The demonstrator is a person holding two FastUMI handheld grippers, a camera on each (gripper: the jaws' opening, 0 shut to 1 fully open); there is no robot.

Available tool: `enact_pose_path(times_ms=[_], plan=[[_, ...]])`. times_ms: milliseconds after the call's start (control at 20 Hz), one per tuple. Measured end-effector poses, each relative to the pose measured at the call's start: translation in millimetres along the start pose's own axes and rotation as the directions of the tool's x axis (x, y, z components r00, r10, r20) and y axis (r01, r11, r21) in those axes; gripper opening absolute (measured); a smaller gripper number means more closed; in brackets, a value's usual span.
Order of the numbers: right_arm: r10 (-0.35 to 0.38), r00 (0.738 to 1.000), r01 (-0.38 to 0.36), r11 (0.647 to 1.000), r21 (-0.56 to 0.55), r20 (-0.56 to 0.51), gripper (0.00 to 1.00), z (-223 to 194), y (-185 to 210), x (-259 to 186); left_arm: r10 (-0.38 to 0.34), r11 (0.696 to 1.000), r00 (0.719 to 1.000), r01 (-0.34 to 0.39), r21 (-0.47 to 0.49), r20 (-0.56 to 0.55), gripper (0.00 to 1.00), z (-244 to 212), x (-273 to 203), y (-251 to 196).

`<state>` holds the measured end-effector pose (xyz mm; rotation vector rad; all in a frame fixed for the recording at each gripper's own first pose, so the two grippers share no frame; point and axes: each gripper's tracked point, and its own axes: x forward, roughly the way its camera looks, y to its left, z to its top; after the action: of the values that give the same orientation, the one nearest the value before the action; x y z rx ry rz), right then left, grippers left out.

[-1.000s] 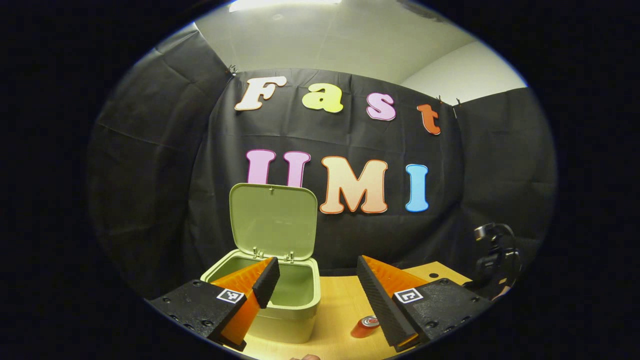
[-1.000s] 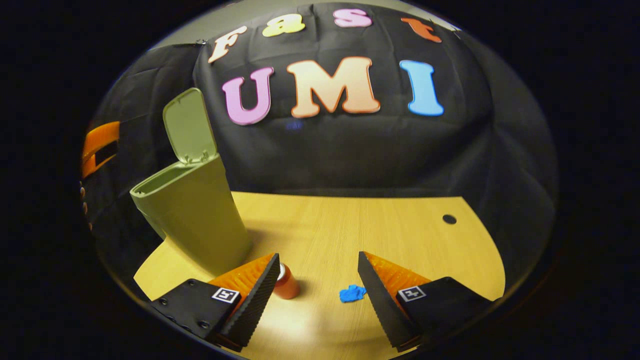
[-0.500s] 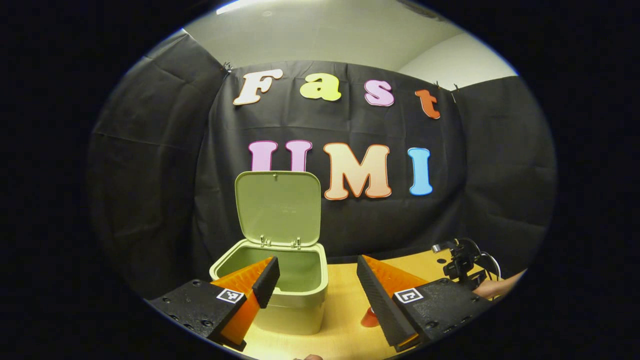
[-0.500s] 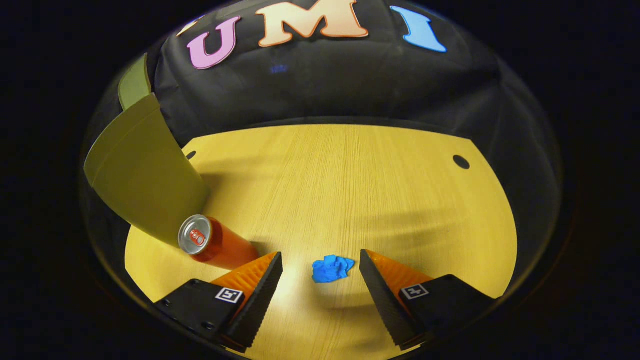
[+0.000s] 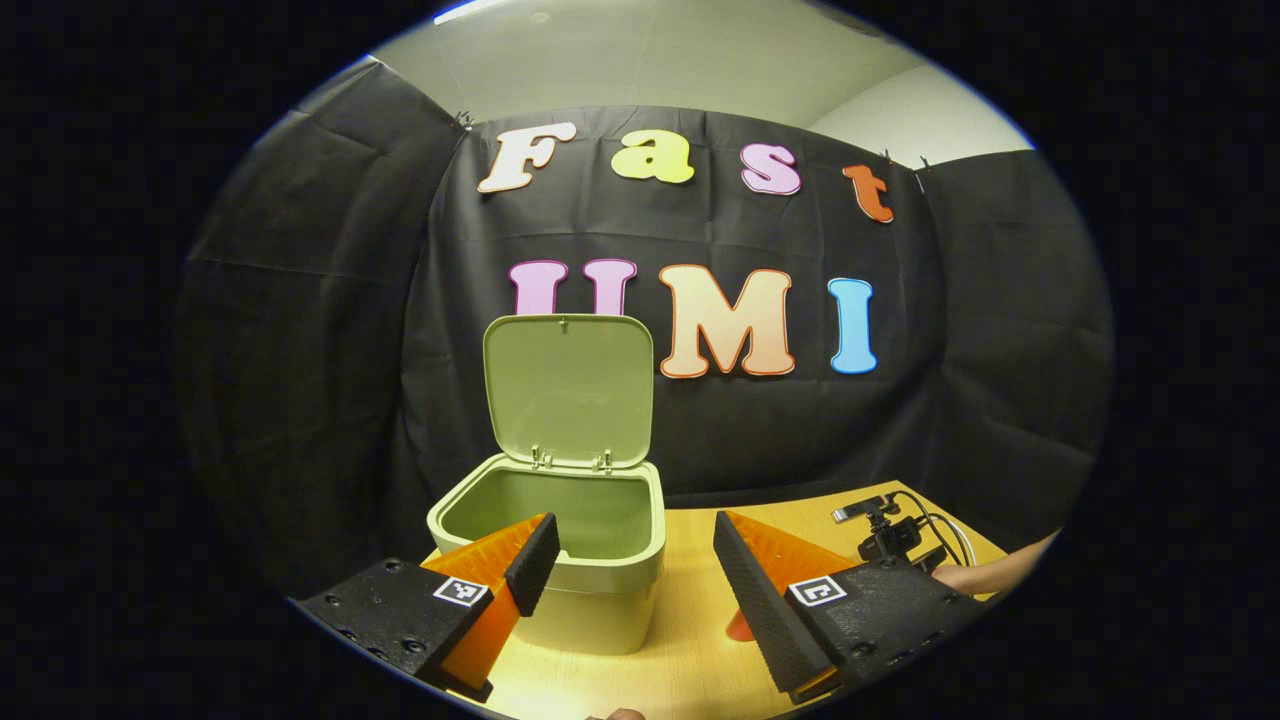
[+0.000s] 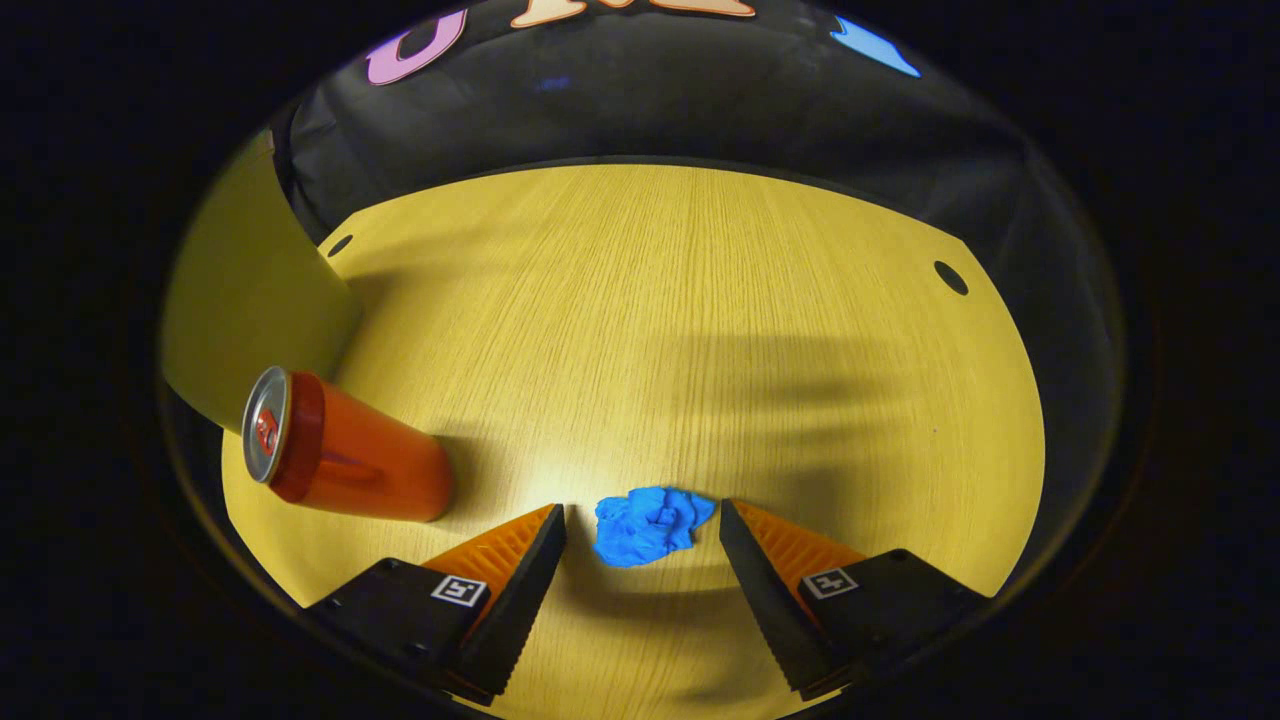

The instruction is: Press the lid of the desktop garbage bin to open it, pick up the crumpled paper on the desktop and throw it into the bin, then pick up the pop can on the desktop and drop it into the bin, and finally close the garbage bin lid.

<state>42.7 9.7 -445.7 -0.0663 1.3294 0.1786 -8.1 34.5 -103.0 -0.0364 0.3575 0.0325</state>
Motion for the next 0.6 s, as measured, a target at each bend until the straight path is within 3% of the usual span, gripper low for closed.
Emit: enact_pose_path(times_ms=[250, 300, 400, 500, 600], plan=[[-0.003, 1.0, 0.004, 1.0, 0.012, -0.022, 0.94, -2, 1, -2, 0.005, 1.0, 1.0, -0.005, 0.013, -0.011, 0.93, -4, -2, -2], [-0.003, 1.0, 0.003, 1.0, 0.013, -0.029, 0.89, -3, -1, -2, 0.005, 1.0, 1.0, -0.004, 0.015, -0.006, 0.93, -4, -3, -1], [-0.001, 0.999, 0.001, 1.0, 0.007, -0.034, 0.72, -5, -1, -3, 0.017, 1.0, 1.0, -0.017, 0.015, -0.006, 0.93, -7, -1, 2], [0.001, 0.999, -0.001, 1.0, 0.008, -0.039, 0.7, -5, -1, -3, 0.019, 1.0, 1.0, -0.019, 0.004, -0.025, 0.92, -14, -2, 3], [-0.004, 0.999, 0.005, 1.0, 0.019, -0.046, 0.55, -7, -2, -3, 0.023, 1.0, 0.999, -0.023, -0.006, -0.028, 0.93, -15, -2, 5]])
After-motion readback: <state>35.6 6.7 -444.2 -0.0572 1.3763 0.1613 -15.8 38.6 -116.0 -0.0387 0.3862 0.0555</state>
